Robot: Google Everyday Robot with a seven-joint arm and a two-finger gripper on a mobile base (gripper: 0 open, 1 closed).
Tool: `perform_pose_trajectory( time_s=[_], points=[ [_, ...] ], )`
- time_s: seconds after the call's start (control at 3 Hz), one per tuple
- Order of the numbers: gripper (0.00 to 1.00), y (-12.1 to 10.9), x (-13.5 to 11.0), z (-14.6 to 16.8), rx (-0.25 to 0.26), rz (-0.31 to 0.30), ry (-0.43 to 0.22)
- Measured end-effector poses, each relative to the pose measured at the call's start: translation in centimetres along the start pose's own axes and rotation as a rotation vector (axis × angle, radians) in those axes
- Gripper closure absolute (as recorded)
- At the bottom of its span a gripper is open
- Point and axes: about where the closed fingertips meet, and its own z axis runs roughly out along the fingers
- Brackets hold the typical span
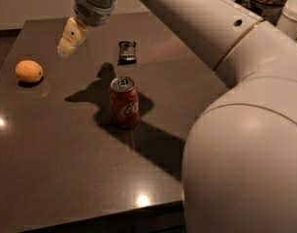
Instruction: Move orange near rxbar chocolate
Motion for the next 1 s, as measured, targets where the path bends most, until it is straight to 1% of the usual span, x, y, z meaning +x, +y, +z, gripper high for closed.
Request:
perform_pose_trajectory(
  time_s=[0.33, 0.67, 1.0],
  points=[
    [0.0, 1.2, -1.3, 3.5, -0.05, -0.017, 0.006],
    [0.0, 2.8, -2.2, 6.3, -0.092, -0.047, 0.017],
    [0.0, 4.5, -3.3, 9.3, -0.129, -0.093, 0.035]
  ],
)
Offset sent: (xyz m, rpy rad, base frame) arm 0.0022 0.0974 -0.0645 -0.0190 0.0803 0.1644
